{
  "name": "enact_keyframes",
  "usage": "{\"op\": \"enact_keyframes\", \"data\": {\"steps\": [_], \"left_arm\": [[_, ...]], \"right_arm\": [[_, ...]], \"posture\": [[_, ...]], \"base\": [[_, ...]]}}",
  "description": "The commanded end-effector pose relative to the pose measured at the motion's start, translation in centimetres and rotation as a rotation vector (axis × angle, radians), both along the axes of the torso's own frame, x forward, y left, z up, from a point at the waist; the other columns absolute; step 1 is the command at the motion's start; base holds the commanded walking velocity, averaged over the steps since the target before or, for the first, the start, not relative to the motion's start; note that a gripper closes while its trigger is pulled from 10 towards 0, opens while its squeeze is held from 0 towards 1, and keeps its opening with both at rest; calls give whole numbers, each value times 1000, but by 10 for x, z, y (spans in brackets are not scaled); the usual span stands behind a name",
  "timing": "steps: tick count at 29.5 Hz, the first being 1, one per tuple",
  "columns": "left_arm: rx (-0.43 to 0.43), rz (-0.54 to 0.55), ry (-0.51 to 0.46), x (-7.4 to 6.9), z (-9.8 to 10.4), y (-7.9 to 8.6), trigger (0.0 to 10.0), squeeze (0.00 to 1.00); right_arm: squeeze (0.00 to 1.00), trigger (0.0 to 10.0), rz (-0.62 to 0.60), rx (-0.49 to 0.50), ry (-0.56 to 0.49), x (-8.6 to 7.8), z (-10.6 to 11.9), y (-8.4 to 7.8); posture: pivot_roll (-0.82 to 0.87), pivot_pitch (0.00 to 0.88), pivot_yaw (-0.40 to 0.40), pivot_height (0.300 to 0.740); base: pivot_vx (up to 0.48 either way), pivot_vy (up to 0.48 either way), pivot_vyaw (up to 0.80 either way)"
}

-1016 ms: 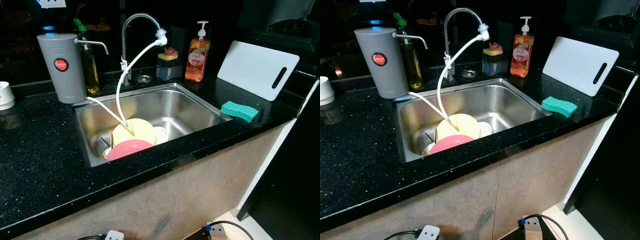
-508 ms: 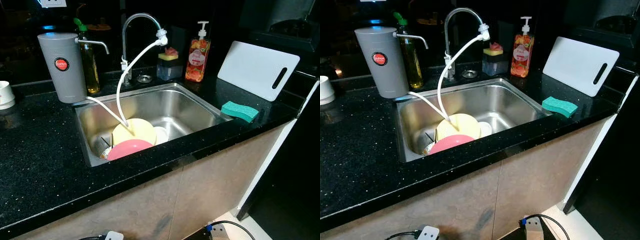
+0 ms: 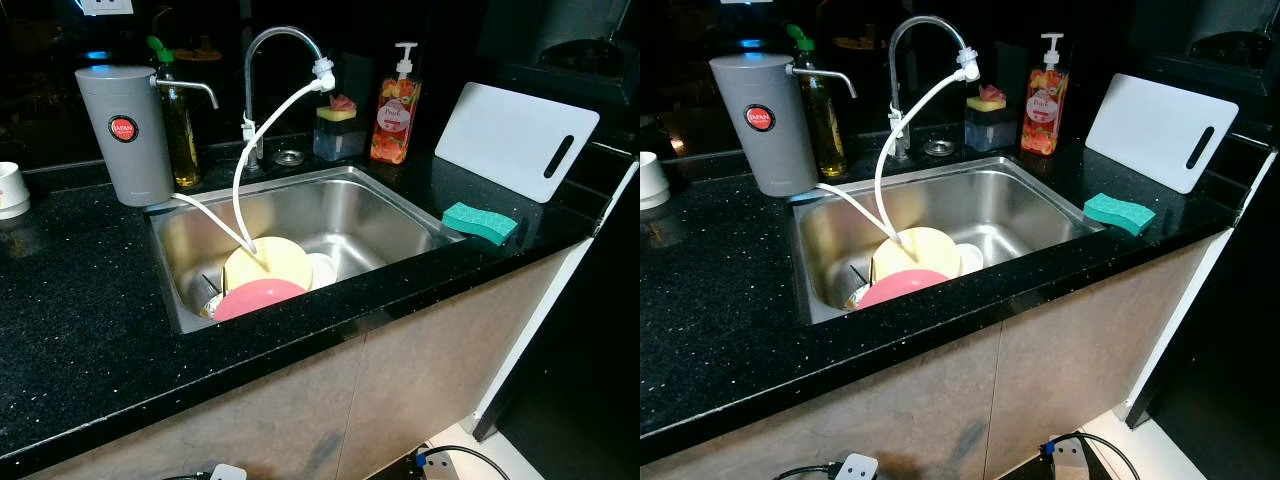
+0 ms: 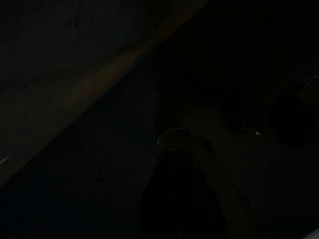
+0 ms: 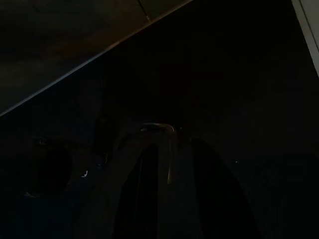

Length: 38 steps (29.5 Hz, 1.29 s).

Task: Kitchen organization

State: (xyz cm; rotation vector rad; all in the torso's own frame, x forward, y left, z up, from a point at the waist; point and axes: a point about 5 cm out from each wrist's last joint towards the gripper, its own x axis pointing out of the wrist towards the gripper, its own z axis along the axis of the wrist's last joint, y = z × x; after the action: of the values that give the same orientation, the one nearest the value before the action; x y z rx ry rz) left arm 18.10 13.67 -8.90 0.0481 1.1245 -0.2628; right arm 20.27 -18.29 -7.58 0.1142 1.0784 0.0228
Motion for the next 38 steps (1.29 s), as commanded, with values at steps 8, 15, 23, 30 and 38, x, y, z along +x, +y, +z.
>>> {"op": "enact_keyframes", "data": {"steps": [8, 15, 23, 30, 38], "left_arm": [[10, 5, 0, -3, -2, -1, 10000, 0], [28, 0, -8, 0, 0, 10, 10000, 0], [25, 6, -18, 3, 1, 12, 10000, 0], [16, 4, -16, 2, 1, 8, 10000, 0], [23, -5, -21, 5, 2, 10, 10000, 0]], "right_arm": [[0, 10000, 8, 0, 5, -4, -3, 5], [0, 10000, -2, 0, 1, -4, -3, 4], [0, 10000, -7, -5, 0, -4, -2, -1], [0, 10000, 4, -6, -1, -1, -1, -2], [0, 10000, -9, 12, -21, 8, 4, 5]], "posture": [[-9, 0, -32, 740], [-11, 0, -27, 740], [-15, 0, -27, 740], [-11, 0, -32, 740], [-2, 0, -9, 740]], "base": [[0, 0, 0], [0, 0, 0], [0, 0, 0], [0, 0, 0], [0, 0, 0]]}}
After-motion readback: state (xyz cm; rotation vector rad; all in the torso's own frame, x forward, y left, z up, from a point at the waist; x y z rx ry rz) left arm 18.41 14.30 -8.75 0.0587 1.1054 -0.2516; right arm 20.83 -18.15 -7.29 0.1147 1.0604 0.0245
